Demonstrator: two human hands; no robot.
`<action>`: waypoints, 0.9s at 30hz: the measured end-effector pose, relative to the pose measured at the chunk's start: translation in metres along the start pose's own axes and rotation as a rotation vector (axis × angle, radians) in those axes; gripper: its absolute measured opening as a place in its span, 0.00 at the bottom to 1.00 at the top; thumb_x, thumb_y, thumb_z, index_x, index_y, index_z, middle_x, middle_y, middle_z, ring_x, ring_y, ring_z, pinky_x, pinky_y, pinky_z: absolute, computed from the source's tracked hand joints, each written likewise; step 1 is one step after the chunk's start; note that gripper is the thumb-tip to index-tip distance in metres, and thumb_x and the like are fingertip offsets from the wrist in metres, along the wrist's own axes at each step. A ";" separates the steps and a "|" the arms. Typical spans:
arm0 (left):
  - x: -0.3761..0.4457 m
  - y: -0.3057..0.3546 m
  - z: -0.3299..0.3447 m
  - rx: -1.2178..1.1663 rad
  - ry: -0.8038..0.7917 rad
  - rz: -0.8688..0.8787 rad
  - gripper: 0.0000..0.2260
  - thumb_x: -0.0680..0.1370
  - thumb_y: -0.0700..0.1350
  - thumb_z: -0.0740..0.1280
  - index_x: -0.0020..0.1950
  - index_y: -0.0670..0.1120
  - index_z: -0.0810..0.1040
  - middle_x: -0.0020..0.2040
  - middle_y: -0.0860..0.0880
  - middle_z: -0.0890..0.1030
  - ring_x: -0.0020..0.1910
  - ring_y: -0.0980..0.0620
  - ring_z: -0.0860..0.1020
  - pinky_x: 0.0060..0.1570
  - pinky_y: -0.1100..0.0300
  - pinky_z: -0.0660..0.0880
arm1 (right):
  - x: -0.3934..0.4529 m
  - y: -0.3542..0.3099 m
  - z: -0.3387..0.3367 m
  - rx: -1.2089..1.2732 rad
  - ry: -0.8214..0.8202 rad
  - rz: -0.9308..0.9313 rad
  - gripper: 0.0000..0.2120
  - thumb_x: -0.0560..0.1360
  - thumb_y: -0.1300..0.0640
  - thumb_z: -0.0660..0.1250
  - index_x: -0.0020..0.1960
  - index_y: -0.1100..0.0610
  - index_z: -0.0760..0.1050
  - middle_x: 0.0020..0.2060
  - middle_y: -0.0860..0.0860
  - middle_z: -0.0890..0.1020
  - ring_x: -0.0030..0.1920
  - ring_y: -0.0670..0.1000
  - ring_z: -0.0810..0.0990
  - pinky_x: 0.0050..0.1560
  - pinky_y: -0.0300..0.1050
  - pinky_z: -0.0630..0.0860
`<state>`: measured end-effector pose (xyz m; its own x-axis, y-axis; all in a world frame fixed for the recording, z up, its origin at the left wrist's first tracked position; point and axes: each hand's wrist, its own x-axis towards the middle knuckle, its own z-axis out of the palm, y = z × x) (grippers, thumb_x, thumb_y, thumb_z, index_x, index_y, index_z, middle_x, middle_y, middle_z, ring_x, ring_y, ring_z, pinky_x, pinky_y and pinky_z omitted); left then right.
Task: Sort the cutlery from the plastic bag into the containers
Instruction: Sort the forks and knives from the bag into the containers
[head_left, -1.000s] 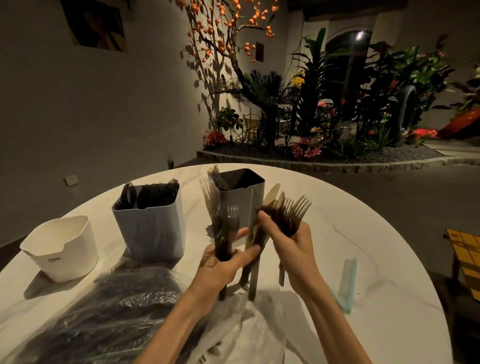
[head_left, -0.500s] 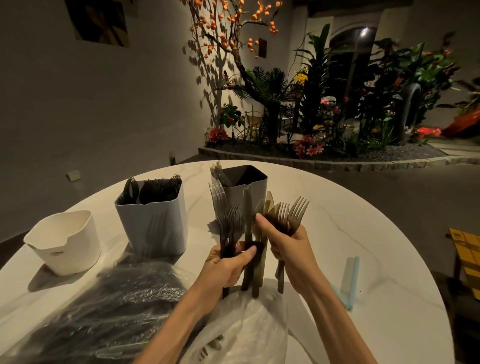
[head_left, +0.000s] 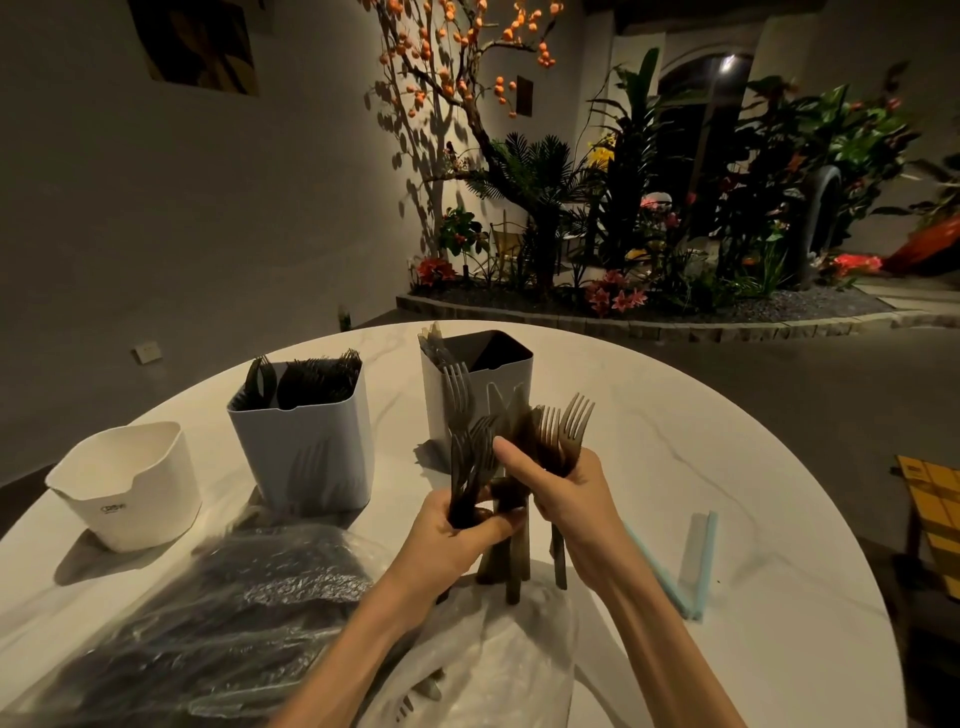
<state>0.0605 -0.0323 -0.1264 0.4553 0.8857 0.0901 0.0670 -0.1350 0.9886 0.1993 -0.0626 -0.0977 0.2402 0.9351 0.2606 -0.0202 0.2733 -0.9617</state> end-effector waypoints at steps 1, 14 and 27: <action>0.000 0.000 0.000 -0.017 0.001 -0.009 0.11 0.79 0.40 0.70 0.45 0.56 0.85 0.36 0.50 0.85 0.39 0.56 0.83 0.38 0.70 0.76 | -0.001 -0.001 0.001 -0.011 0.000 -0.002 0.07 0.77 0.57 0.71 0.42 0.58 0.81 0.31 0.49 0.84 0.32 0.43 0.82 0.33 0.30 0.74; 0.006 -0.006 -0.003 -0.096 -0.086 -0.139 0.13 0.85 0.47 0.58 0.57 0.37 0.74 0.32 0.40 0.80 0.19 0.52 0.69 0.23 0.61 0.67 | 0.002 0.016 0.010 -0.108 0.277 -0.066 0.12 0.72 0.44 0.76 0.48 0.48 0.77 0.39 0.47 0.81 0.40 0.43 0.80 0.42 0.36 0.80; 0.003 -0.009 0.011 -0.079 0.186 -0.062 0.20 0.70 0.61 0.64 0.49 0.48 0.83 0.45 0.42 0.85 0.46 0.39 0.84 0.49 0.37 0.81 | -0.009 0.021 0.037 -0.502 0.111 -0.169 0.12 0.79 0.45 0.68 0.39 0.46 0.72 0.30 0.43 0.77 0.35 0.41 0.79 0.38 0.34 0.76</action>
<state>0.0712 -0.0339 -0.1368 0.2802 0.9590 0.0426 0.0166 -0.0492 0.9986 0.1612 -0.0571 -0.1169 0.3017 0.8507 0.4305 0.4872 0.2506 -0.8365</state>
